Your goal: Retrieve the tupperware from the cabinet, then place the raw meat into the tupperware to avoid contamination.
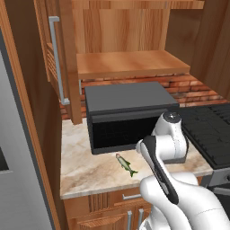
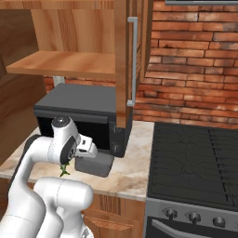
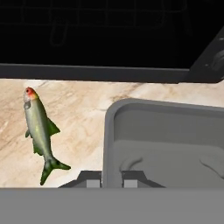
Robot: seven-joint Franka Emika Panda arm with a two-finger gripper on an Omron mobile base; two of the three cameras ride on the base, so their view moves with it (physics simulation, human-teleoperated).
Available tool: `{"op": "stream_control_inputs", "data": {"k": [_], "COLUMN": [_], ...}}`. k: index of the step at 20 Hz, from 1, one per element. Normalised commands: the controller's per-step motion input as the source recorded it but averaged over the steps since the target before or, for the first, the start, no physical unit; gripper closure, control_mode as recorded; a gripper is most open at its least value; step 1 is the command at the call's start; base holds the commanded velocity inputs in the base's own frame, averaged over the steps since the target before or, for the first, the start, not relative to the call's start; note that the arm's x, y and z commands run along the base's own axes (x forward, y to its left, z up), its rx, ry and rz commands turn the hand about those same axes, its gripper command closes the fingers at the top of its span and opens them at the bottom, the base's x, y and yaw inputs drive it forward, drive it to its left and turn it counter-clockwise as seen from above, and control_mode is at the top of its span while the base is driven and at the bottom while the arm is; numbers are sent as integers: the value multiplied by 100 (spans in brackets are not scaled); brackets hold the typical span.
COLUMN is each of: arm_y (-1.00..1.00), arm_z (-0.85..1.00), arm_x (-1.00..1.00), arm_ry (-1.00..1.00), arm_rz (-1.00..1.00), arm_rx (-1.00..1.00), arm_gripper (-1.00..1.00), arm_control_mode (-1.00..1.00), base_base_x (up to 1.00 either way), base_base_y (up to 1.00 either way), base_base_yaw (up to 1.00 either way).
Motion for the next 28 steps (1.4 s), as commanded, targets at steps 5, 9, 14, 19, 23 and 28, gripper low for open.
{"op": "stream_control_inputs", "data": {"k": [5, 9, 14, 19, 23, 28], "arm_y": [-1, -1, -3, -4, -6, -6], "arm_z": [-33, -34, -40, -49, -56, -64], "arm_x": [7, 5, 1, 0, 0, 0], "arm_ry": [-6, -5, -6, -7, -8, -8], "arm_rz": [0, 0, 0, -1, 0, 0], "arm_rx": [0, 0, 0, 1, 1, 1], "arm_gripper": [100, 100, 100, 100, 100, 100], "arm_control_mode": [-100, -100, -100, -100, -100, -100], "base_base_x": [0, 0, 0, 0, 0, 0], "base_base_y": [0, 0, 0, 0, 0, 0], "base_base_yaw": [0, 0, 0, 0, 0, 0]}}
